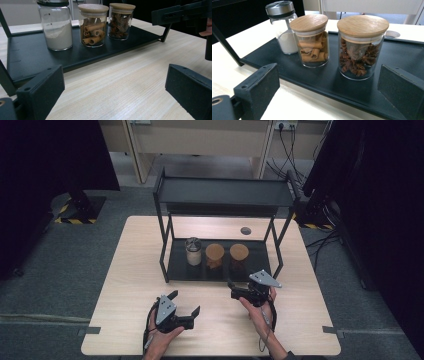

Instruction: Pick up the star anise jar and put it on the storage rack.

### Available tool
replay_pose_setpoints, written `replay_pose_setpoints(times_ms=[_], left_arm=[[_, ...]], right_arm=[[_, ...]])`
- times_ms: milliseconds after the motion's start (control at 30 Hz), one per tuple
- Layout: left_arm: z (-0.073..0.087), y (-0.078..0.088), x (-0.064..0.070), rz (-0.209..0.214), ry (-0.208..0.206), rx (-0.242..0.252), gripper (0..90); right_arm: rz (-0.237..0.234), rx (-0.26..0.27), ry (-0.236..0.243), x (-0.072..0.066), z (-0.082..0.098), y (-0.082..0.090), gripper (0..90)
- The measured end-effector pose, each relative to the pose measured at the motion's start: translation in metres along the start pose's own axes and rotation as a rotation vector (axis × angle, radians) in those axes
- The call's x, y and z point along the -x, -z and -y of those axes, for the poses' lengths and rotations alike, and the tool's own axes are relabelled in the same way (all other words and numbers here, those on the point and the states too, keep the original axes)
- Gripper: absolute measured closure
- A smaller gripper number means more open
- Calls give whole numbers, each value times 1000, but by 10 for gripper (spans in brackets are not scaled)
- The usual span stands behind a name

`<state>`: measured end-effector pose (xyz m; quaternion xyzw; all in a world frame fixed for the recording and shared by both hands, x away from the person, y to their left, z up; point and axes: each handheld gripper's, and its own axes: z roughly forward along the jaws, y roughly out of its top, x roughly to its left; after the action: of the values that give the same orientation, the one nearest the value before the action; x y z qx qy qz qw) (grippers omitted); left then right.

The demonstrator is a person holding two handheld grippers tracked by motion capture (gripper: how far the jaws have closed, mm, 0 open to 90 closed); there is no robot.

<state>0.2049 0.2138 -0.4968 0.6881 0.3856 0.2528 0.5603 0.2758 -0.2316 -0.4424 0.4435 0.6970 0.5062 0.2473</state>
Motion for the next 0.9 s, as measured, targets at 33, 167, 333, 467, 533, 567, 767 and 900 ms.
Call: replay_pose_setpoints(times_ms=[33, 167, 333, 467, 533, 567, 767, 900], left_arm=[[0, 0, 0, 0, 1, 0, 18], [0, 0, 0, 0, 3, -2, 18], [0, 0, 0, 1, 2, 0, 18], [0, 0, 0, 0, 4, -2, 18], [0, 0, 0, 0, 3, -2, 19], [0, 0, 0, 0, 2, -1, 19], [0, 0, 0, 0, 4, -2, 18], [0, 0, -1, 0, 6, -3, 18]], right_arm=[[-2, 1, 0, 0, 1, 0, 45], [-13, -3, -1, -2, 3, 2, 45], [-17, -4, 0, -2, 6, 4, 45], [-23, 2, -3, -1, 8, 8, 45], [-28, 4, 0, 0, 10, 9, 45], [-31, 5, 2, 0, 11, 9, 45], [-43, 14, -2, 1, 16, 13, 44], [-49, 15, 0, 0, 19, 15, 43]])
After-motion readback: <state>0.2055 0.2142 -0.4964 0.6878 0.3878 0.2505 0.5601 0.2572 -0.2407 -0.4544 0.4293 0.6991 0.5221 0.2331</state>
